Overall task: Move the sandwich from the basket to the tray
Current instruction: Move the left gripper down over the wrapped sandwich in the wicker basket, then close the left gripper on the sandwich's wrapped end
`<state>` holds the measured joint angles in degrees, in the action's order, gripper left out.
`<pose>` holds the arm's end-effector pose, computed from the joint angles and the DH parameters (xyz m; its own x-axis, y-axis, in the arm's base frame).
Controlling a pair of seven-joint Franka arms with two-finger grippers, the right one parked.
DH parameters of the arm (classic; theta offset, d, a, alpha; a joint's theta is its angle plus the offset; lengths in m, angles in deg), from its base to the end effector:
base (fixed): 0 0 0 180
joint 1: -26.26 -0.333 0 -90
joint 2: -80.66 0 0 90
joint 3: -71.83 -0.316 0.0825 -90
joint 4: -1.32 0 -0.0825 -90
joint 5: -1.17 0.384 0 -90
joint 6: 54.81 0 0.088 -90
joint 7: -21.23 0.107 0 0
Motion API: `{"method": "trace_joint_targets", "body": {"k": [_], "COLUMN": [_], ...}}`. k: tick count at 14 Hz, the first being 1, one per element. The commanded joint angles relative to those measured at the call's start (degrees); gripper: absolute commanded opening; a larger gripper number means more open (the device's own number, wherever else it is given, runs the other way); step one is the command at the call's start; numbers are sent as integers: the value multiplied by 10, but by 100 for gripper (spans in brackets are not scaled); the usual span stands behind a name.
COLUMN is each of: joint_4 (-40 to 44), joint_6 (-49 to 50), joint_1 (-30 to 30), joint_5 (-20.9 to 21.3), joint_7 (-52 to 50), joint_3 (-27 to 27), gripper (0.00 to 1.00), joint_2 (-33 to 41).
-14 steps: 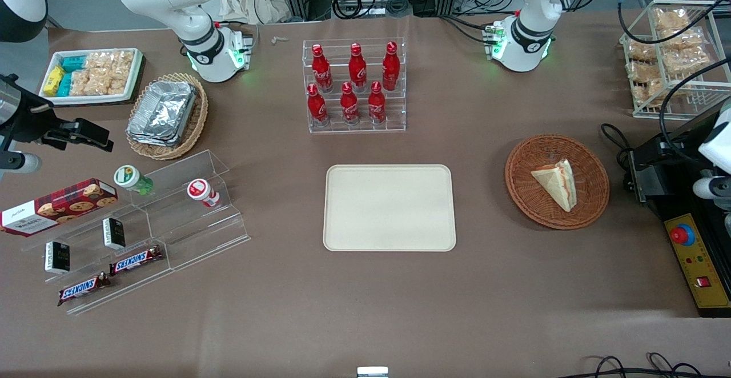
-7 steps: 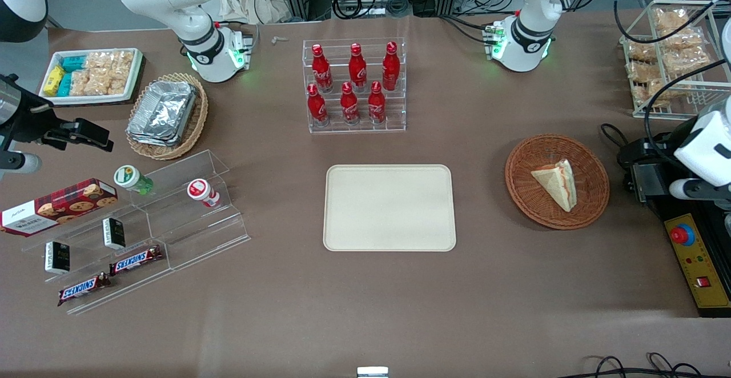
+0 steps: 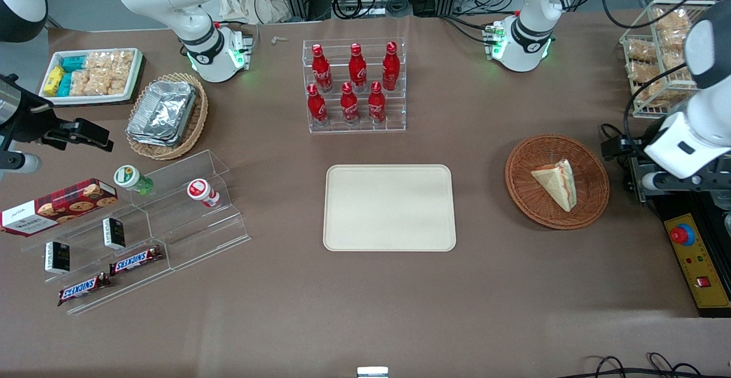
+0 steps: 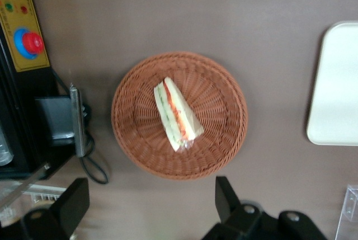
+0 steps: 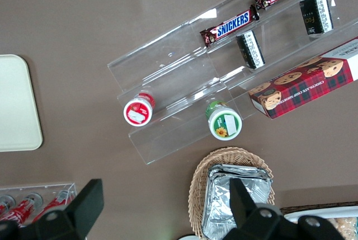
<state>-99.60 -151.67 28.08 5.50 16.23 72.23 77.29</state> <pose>0.5668 -0.0147 0.5115 0.9916 0.0395 -0.1228 0.0293 -0.9961 -0.0838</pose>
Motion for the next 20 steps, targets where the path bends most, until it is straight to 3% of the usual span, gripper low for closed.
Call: {"method": "trace_joint_targets", "body": {"k": [1,7,17,20], "joint_4": [-120,-231,-233,-231], "joint_6": [-74,-177,-228,-248], "joint_1": [-1,-1,-3,-8], "joint_5": [6,7,-5,-35], "joint_7": [-76,-96,-196,-202], "joint_3": [2,1,0,0], "gripper": [100,100,100,100], "joint_2": [47,35,-59,-81]}}
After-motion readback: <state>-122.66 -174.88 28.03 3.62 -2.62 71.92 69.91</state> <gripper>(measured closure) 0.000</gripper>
